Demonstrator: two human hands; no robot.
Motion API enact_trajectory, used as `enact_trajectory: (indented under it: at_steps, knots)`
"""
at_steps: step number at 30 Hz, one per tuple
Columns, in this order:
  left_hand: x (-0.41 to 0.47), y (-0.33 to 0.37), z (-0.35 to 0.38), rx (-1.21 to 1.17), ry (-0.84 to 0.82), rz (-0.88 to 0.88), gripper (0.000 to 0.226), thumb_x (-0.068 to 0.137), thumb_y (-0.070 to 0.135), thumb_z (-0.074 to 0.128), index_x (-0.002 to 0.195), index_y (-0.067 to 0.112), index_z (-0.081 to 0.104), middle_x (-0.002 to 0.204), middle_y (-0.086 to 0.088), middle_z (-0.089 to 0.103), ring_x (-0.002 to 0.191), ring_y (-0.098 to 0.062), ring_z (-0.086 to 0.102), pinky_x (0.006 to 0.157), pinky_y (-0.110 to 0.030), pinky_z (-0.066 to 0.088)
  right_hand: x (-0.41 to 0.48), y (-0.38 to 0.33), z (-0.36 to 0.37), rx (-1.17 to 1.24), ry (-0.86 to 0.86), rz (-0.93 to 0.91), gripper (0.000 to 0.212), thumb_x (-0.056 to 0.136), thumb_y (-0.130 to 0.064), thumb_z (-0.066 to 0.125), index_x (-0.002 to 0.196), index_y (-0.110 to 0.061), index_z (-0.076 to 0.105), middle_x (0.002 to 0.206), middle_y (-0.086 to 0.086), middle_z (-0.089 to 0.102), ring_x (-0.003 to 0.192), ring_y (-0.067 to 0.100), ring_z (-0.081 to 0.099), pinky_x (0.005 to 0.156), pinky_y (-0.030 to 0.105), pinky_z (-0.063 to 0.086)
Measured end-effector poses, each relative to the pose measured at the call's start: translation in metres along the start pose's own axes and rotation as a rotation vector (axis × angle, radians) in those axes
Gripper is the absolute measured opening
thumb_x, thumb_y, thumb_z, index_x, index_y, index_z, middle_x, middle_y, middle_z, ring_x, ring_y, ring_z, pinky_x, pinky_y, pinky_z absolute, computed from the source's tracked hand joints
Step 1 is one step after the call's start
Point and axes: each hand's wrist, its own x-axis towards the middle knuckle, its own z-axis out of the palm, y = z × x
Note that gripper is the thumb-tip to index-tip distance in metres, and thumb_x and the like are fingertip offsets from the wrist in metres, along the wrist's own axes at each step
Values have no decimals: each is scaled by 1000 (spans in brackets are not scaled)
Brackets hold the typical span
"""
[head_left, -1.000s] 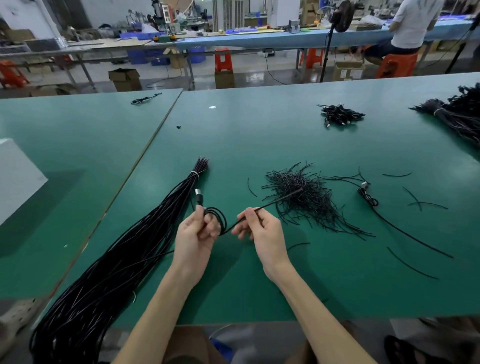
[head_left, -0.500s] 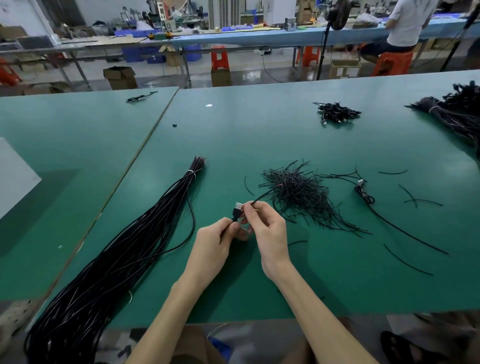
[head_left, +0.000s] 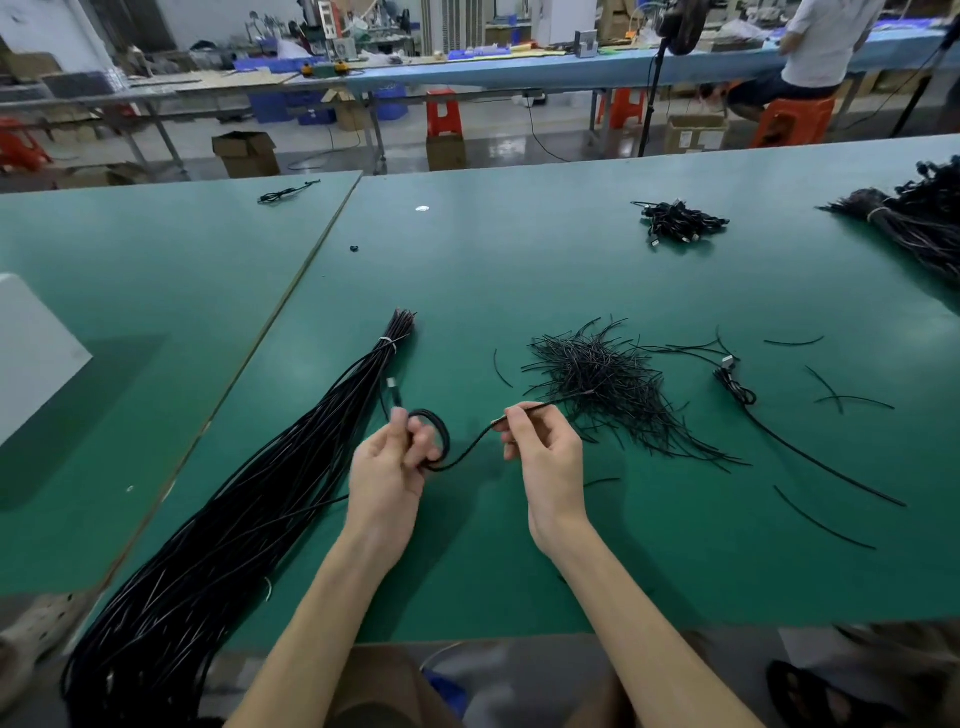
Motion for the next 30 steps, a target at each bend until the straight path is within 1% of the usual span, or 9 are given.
enact_trajectory:
  at_steps: [1,4,8,10,14,19,24,27,30]
  knots:
    - [3,4,-5,-190,43,-60,24,103,31,50,87,14,56,60,6,45,58,-7,49,68,-21,50,0,1,0,-16,3,9,3,99,-18,66,99,-15,66,81,-4,70,66,8,58,68,21,50]
    - [10,13,-21,-494,128,-115,22,110,25,41,91,21,52,60,12,47,56,-2,52,68,-21,54,-1,0,1,-2,46,28,28,93,-13,73,112,-16,53,95,1,64,70,8,59,66,20,51]
    - [10,11,-20,-512,158,-98,26,109,28,41,88,19,53,63,11,51,59,-4,55,69,-21,56,-2,-3,2,-19,91,14,47,90,-15,78,119,-21,42,110,5,53,69,8,59,60,16,50]
    - [10,10,-15,-494,167,-81,27,107,29,44,86,16,54,67,8,55,63,-7,59,73,-22,56,-3,-4,3,-68,104,-28,51,89,-16,79,121,-23,41,117,4,49,76,6,59,67,19,52]
    - [10,11,-11,-455,218,-2,31,108,26,43,87,9,58,75,0,60,70,-12,64,80,-25,59,-10,-3,7,-536,186,-304,60,85,-15,82,134,-20,48,135,0,38,119,16,42,101,36,40]
    - [6,7,-4,-186,210,124,31,109,24,44,87,8,59,82,-3,70,76,-15,69,86,-30,60,-26,4,19,-1208,5,-835,32,88,-37,77,115,-22,71,144,-3,54,136,26,40,109,48,32]
    - [4,7,-3,-128,202,131,31,108,24,47,88,6,62,86,-6,72,78,-16,69,86,-31,59,-27,7,22,-1317,-144,-770,55,98,-58,53,137,-21,64,151,-10,53,152,29,27,118,67,15]
    - [0,5,-1,-22,145,113,34,106,27,50,88,6,69,86,-9,74,80,-17,71,84,-31,60,-26,8,24,-1278,-273,-698,76,99,-67,36,156,-17,38,147,-10,57,156,20,16,121,65,-3]
    - [-5,2,2,93,61,102,34,103,31,54,87,6,69,84,-10,73,79,-18,70,76,-28,60,-27,7,25,-1229,-349,-617,79,97,-57,46,159,-13,24,141,-7,62,155,12,19,122,59,-13]
